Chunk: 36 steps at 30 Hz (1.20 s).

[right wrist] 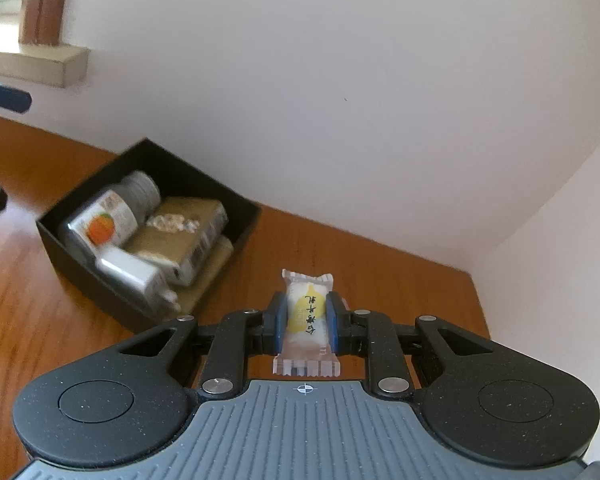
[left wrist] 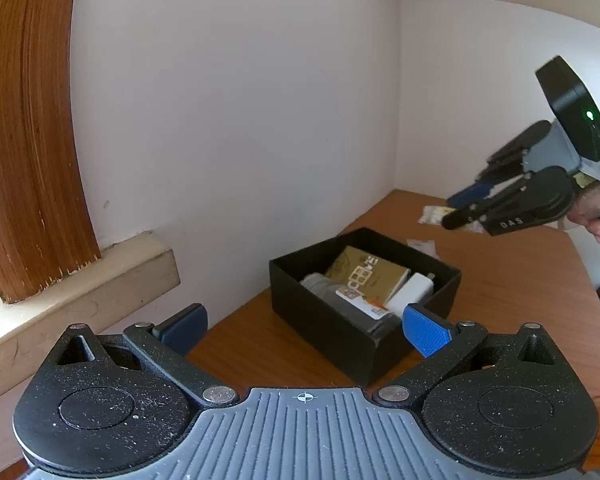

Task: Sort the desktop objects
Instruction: 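Carry the candy with the right gripper over the box and open it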

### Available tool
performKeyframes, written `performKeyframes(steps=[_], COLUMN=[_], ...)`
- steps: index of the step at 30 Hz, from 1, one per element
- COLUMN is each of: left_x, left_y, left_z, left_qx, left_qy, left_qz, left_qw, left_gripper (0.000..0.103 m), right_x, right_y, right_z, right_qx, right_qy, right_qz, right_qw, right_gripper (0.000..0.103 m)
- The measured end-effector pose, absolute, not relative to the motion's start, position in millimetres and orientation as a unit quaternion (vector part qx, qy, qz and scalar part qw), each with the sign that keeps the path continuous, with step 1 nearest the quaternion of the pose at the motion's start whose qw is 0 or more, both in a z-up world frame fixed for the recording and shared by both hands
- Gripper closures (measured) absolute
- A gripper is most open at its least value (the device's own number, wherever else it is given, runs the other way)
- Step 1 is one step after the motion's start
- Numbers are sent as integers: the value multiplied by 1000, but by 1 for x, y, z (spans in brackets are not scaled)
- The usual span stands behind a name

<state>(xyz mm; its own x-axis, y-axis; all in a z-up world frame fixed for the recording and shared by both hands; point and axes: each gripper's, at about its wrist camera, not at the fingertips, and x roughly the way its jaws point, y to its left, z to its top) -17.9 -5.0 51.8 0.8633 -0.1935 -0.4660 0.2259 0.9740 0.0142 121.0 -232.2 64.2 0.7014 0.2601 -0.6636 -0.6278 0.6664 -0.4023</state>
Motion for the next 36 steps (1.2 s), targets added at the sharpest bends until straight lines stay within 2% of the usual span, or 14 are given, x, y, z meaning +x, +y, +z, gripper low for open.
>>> performKeyframes(steps=[22, 25, 28, 31, 36], left_x=[-18, -19, -18, -19, -22], left_y=[-5, -5, -7, -9, -14], left_z=[50, 50, 50, 49, 48], left_qx=[33, 33, 34, 36, 40], left_qy=[242, 242, 241, 241, 241], left_qz=[-111, -110, -110, -110, -109], left_qw=[963, 963, 963, 964, 964], left_gripper=[0, 0, 0, 0, 0], right_x=[129, 129, 127, 127, 129], right_y=[-185, -188, -193, -199, -203], right_z=[71, 72, 75, 75, 69], right_qx=[-234, -221, -219, -214, -216], right_qy=[281, 283, 276, 274, 273], right_qz=[321, 321, 314, 309, 302], right_qw=[874, 877, 882, 885, 888], right_gripper=[81, 73, 71, 64, 62])
